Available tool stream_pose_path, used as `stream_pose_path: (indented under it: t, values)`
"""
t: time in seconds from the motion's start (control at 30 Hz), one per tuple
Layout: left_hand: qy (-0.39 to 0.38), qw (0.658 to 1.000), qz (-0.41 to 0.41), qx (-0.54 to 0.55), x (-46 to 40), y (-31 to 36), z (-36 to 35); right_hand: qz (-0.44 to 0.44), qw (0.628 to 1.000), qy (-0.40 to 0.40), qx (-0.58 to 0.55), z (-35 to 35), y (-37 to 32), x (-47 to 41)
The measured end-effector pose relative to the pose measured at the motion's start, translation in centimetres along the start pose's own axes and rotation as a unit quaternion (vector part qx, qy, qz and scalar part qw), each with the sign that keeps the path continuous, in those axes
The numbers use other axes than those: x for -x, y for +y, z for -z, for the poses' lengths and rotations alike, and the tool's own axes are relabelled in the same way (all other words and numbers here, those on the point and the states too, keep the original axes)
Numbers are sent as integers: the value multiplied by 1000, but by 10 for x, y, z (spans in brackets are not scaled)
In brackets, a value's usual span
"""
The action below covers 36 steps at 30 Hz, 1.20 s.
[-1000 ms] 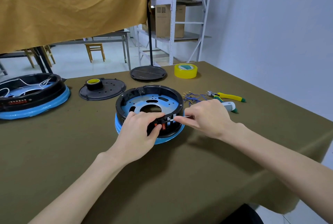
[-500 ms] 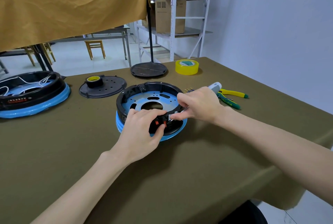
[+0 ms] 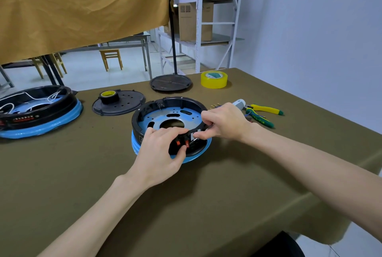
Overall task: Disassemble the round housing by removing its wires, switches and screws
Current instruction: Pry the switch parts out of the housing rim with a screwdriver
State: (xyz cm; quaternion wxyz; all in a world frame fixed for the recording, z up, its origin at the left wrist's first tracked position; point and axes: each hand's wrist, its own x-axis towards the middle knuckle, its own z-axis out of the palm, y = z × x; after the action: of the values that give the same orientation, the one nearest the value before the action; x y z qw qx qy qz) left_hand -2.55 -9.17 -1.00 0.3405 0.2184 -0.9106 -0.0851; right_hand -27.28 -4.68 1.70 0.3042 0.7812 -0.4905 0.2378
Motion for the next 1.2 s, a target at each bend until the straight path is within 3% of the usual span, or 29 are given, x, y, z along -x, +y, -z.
stream_pose_path:
  t: [0.17,0.33,0.5,0.73,0.9,0.97,1.07,1.2]
  values:
    - [1,1000,3,6,0,0,0,-82,997,2,9,3,-9,12]
    - [-1,1000,5,6,0,3,0,-90,994,4,-63,-2,-10,8]
    - [-1,1000,-4,5,0,0,2,-119,992,-31,-43,-2,-11,12]
    - [1,1000,-16,6,4,-1,2,-297,946,-123,-43,20,-20,68]
    - [-6,1000,-11,-4,4,1,2,-297,942,-153,11,27,-29,90]
    - [-7,1000,-10,-3,4,1,3,-289,948,-132,29,29,-33,81]
    - [-13,1000,-19,9,4,0,6,-278,959,-51,-17,33,-57,60]
    - [-33,999,-27,11,4,-6,8,-302,946,-90,-71,28,-92,30]
